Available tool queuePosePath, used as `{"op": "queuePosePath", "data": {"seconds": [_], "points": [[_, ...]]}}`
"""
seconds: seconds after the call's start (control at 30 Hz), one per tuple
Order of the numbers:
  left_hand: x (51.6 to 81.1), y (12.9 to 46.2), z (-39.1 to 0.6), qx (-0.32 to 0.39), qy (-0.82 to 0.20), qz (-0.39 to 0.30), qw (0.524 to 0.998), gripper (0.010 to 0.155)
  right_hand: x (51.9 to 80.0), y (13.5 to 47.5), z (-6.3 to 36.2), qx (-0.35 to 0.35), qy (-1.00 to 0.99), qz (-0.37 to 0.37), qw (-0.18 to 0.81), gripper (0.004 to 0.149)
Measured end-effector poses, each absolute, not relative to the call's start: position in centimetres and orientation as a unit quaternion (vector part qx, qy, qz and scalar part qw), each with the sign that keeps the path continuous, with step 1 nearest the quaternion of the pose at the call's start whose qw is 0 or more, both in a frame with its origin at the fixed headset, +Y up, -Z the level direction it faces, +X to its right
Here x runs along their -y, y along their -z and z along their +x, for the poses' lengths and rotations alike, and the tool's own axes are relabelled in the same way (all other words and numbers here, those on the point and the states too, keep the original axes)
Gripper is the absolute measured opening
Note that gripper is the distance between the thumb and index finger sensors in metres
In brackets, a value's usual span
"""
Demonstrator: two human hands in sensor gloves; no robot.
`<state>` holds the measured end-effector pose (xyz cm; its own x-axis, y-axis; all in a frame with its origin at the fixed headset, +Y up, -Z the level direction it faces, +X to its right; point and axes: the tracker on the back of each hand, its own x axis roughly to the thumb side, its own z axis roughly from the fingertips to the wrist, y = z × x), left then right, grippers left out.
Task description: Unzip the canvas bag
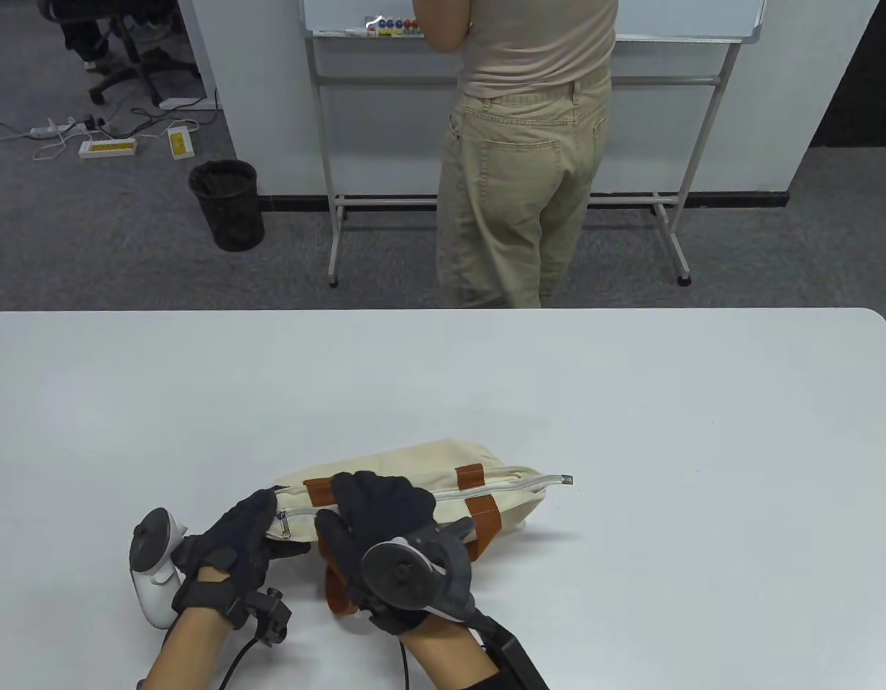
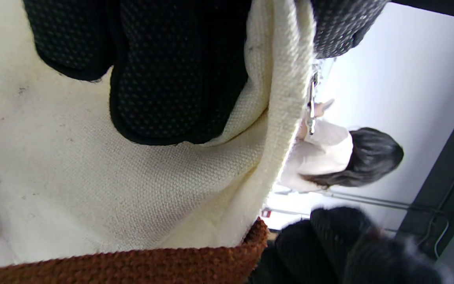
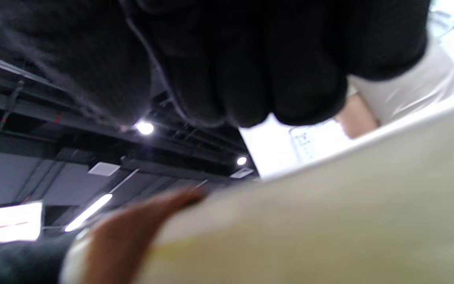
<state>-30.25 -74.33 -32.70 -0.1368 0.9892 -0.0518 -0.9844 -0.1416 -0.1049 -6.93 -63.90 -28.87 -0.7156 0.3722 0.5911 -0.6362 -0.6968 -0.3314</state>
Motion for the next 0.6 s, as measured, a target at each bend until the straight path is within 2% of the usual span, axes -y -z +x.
{"op": "queuePosePath", "data": {"seconds": [0.13,0.27,0.47,0.6], "points": [[74.1,32.7,-30.2,0.032,-0.751,-0.055,0.657,0.048,64.7,28.7,-8.6,0.243,-0.893,0.259,0.277,0.06],[73.8,32.6,-30.0,0.044,-0.752,-0.057,0.656,0.048,64.9,28.4,-9.3,0.238,-0.917,0.225,0.228,0.069],[73.6,32.5,-29.6,0.054,-0.748,-0.06,0.658,0.048,64.9,28.2,-9.4,0.252,-0.914,0.218,0.23,0.049],[73.7,32.5,-29.6,0.058,-0.742,-0.06,0.665,0.048,65.0,28.3,-9.4,0.238,-0.914,0.215,0.25,0.042]]}}
